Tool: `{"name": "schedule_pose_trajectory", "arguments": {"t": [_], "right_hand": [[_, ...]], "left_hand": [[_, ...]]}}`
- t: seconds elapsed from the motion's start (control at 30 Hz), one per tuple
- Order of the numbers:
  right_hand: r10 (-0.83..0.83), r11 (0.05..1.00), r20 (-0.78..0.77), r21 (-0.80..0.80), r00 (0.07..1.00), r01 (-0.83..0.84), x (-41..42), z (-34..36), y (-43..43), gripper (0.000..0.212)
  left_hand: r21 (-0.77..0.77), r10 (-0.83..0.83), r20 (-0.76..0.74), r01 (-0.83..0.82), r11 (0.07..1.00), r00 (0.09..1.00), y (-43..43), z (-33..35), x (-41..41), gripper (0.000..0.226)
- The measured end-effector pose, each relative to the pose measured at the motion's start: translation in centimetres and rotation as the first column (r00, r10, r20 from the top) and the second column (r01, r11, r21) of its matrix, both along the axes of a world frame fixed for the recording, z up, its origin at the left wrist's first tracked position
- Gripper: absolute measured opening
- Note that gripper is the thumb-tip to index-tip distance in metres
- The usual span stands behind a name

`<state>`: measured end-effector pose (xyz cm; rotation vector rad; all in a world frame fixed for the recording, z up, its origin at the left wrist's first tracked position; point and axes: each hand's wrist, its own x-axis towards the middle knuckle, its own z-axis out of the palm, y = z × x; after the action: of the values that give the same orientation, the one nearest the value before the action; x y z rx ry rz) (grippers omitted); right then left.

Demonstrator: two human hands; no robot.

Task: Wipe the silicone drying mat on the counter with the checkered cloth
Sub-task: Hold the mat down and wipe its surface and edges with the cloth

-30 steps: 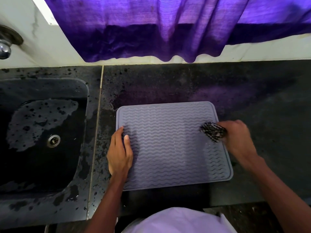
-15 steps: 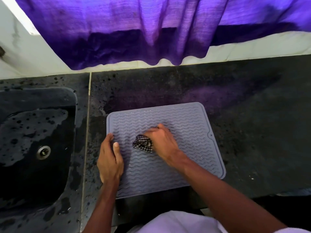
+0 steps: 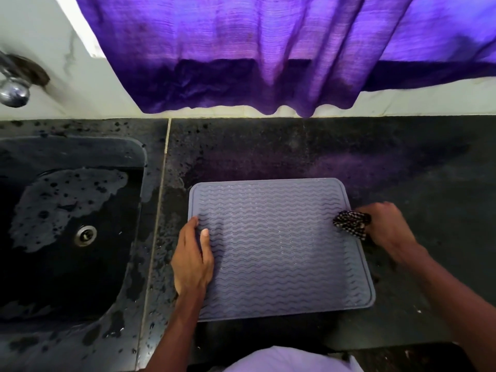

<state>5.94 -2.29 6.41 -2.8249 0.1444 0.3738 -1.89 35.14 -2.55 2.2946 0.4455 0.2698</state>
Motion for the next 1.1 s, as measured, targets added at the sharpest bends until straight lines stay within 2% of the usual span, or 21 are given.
{"name": "schedule_pose_trajectory", "arguments": {"t": [0.07,0.2,0.23,0.37,0.47,0.6,0.73,0.97,1.1], "right_hand": [[0.036,0.999,0.069,0.021,0.997,-0.037,0.2,0.5,2.1,0.025],[0.225,0.93,0.167,0.256,0.96,-0.263,0.4,0.8,12.0,0.003],[0.272,0.909,0.187,0.272,0.944,-0.316,0.6,0.4,14.9,0.008],[0.41,0.872,0.238,0.183,0.881,-0.455,1.1,-1.6,24.0,0.025],[0.488,0.859,0.183,0.076,0.854,-0.507,0.7,-2.7,26.5,0.027],[0.492,0.864,0.171,0.022,0.854,-0.502,0.5,-3.7,25.1,0.04],[0.436,0.897,0.182,-0.004,0.882,-0.442,1.2,-4.0,20.8,0.052],[0.317,0.948,0.121,-0.063,0.941,-0.311,1.7,-2.8,10.5,0.041],[0.163,0.986,0.077,-0.056,0.984,-0.159,1.8,-1.7,5.4,0.029]], "left_hand": [[-0.013,0.007,0.013,-0.007,1.0,1.0,0.0,-0.1,0.0,0.057],[-0.038,0.001,0.035,0.001,0.999,0.999,0.2,-0.2,0.0,0.056],[-0.043,-0.001,0.035,0.003,0.999,0.999,0.2,-0.2,0.0,0.057],[-0.077,-0.014,0.045,0.018,0.997,0.999,0.2,-0.1,-0.3,0.066],[-0.075,-0.018,0.039,0.021,0.997,0.999,0.2,-0.1,-0.2,0.066],[-0.014,-0.017,-0.011,0.017,1.0,1.0,0.1,-0.1,0.0,0.063],[-0.016,0.0,-0.017,0.0,1.0,1.0,0.3,-0.2,0.2,0.061],[0.003,0.001,-0.035,-0.001,1.0,0.999,0.3,-0.2,0.3,0.056],[0.017,-0.009,-0.045,0.01,1.0,0.999,0.1,0.1,0.3,0.059]]}}
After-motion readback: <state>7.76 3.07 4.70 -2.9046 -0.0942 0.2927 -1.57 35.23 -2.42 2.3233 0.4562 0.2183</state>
